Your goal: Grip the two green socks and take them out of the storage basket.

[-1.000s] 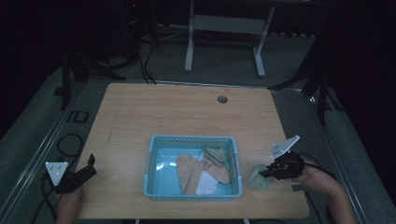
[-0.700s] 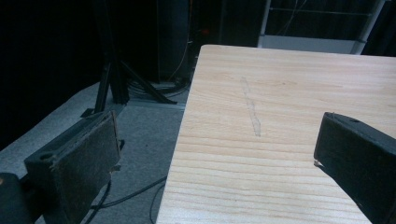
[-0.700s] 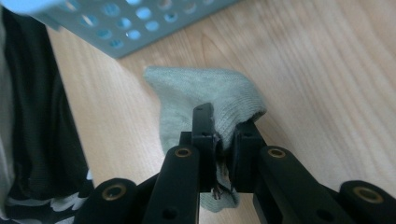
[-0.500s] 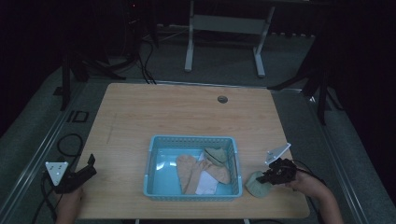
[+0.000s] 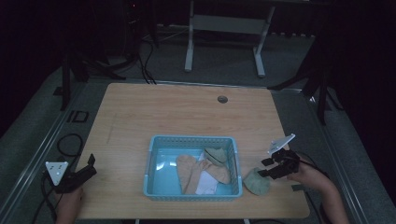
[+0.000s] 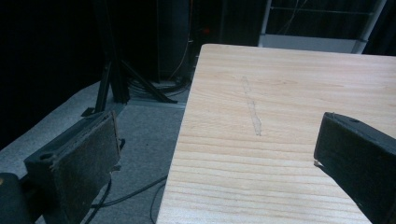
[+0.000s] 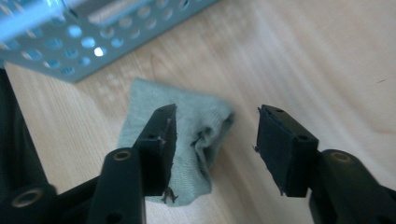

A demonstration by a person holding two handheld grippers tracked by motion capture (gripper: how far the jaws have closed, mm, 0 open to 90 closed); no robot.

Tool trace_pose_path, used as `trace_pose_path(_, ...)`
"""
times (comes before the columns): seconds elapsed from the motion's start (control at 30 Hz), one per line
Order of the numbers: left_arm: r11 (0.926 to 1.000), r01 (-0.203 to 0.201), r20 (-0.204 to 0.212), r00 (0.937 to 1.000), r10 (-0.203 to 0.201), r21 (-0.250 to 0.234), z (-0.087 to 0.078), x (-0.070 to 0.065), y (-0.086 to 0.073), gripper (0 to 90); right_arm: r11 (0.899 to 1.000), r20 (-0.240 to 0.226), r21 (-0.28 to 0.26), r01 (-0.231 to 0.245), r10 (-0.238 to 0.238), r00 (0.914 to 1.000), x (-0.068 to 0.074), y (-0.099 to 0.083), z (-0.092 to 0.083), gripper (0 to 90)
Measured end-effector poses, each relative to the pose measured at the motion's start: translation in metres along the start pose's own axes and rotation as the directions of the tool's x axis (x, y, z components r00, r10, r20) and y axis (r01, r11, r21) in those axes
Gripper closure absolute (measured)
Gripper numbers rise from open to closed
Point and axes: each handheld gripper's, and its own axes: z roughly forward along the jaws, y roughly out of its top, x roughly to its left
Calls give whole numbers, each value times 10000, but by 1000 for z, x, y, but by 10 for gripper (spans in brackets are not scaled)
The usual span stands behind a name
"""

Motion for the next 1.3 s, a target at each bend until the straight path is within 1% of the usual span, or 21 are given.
trace_pose_path(0.13,10000,-4,-2,10000,4,14,0,0,0,4,9995,296,-286,99,-90,9995,-2,13,-15,420)
trace_pose_path(0.2,10000,-9,-4,10000,9,20,0,0,0,4,9990,294,-420,153,-140,9995,-2,21,-21,420)
trace_pose_path(0.23,10000,8,-5,10000,-8,17,0,0,0,4,9986,327,-464,264,-249,9992,-1,25,-23,421)
trace_pose_path(0.33,10000,-9,0,10000,9,17,0,0,0,4,9974,414,-520,497,-476,9980,0,38,-25,428)
trace_pose_path(0.43,10000,-4,9,10000,4,18,0,0,0,4,9965,397,-514,665,-645,9971,2,51,-23,431)
trace_pose_path(0.6,10000,10,30,10000,-10,11,0,0,0,4,9936,281,-520,1003,-990,9947,5,72,-17,444)
trace_pose_path(0.77,10000,5,31,10000,-5,18,0,0,0,4,9885,65,-505,1428,-1426,9898,12,92,-9,454)
trace_pose_path(0.87,10000,10,31,10000,-10,9,0,0,0,4,9871,-59,-468,1529,-1534,9881,14,101,-3,454)
trace_pose_path(1.03,10000,16,53,10000,-16,4,0,0,0,4,9823,-311,-389,1832,-1845,9823,18,116,12,457)
trace_pose_path(1.1,10000,9,57,10000,-9,-1,0,0,0,4,9820,-382,-357,1855,-1868,9817,20,121,17,460)
trace_pose_path(1.2,10000,-3,67,10000,3,-14,0,0,0,4,9793,-524,-364,1989,-2006,9783,24,129,25,460)
trace_pose_path(1.3,10000,-14,83,10000,14,-26,0,1,0,4,9772,-662,-248,2107,-2119,9750,26,136,36,459)
